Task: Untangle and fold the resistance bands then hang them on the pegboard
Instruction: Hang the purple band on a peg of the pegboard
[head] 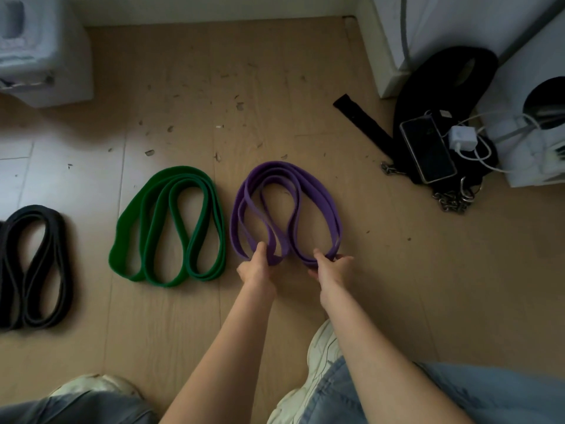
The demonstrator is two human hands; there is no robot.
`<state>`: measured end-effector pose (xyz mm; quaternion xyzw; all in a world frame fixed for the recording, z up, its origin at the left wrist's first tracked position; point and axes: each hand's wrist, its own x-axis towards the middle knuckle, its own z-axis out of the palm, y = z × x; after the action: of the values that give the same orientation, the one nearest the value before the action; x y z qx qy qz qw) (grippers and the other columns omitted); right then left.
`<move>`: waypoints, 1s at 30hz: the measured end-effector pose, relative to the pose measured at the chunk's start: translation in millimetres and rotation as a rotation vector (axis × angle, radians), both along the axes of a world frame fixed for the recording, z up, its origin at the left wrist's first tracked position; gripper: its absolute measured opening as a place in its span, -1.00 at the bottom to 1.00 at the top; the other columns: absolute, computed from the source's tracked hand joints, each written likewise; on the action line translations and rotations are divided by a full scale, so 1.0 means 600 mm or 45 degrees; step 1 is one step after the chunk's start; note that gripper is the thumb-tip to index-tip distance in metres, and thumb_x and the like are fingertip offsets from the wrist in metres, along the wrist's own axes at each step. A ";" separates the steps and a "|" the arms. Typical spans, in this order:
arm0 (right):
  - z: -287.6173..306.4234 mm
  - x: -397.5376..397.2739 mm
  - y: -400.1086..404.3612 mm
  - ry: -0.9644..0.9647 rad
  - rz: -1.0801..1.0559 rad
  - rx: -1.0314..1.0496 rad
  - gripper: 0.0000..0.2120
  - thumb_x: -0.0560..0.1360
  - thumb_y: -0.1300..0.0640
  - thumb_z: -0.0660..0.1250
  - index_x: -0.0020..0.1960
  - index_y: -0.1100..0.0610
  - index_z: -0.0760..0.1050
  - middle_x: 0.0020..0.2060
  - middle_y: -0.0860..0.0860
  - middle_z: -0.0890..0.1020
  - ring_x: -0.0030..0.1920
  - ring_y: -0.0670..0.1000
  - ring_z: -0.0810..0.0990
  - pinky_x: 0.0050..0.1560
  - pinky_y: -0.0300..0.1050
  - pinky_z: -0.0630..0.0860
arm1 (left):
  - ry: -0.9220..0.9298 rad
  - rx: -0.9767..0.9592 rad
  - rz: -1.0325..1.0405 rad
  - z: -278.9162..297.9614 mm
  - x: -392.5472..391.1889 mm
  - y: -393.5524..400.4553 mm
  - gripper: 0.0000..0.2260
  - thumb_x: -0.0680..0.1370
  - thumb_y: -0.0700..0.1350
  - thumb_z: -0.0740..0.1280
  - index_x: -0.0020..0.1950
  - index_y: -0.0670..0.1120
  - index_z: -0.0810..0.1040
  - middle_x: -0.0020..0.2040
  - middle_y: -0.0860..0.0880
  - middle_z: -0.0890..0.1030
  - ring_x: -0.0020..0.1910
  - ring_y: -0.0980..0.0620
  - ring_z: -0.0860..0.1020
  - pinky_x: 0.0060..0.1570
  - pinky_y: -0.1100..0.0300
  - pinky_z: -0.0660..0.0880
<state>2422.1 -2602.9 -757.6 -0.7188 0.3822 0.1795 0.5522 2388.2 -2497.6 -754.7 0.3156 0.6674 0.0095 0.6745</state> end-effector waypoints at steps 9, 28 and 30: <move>0.075 0.040 -0.002 -0.447 0.592 -0.636 -0.56 0.43 0.29 0.35 0.27 0.29 0.34 0.18 0.20 0.49 0.21 0.21 0.43 0.18 -0.03 0.34 | -0.024 0.745 -0.386 0.085 0.007 0.046 -0.67 0.42 -0.19 0.38 0.11 -0.19 0.34 -0.15 -0.04 0.44 -0.20 -0.03 0.42 -0.11 0.19 0.31; 0.588 -0.044 0.068 -1.731 2.068 -0.370 -0.74 0.42 0.42 0.20 0.03 0.25 0.56 -0.02 0.18 0.48 -0.06 0.09 0.50 -0.11 -0.21 0.41 | -1.080 0.297 -1.194 0.558 -0.054 0.196 -0.78 0.45 -0.03 0.31 -0.16 -0.17 0.64 -0.26 -0.10 0.66 -0.34 0.03 0.62 -0.34 0.23 0.54; 0.626 -0.051 0.072 -1.758 2.018 -0.298 -0.71 0.41 0.42 0.22 0.11 0.24 0.46 0.01 0.11 0.47 -0.02 0.06 0.50 -0.05 -0.19 0.44 | -1.097 0.213 -1.333 0.586 -0.068 0.199 -0.57 0.42 0.19 0.23 -0.04 -0.15 0.60 -0.17 -0.08 0.66 -0.24 0.03 0.61 -0.23 0.19 0.52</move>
<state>2391.7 -2560.0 -382.2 -0.7579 -0.5782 0.0029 0.3021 2347.7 -2378.0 -403.4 0.6159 0.0958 -0.1416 0.7691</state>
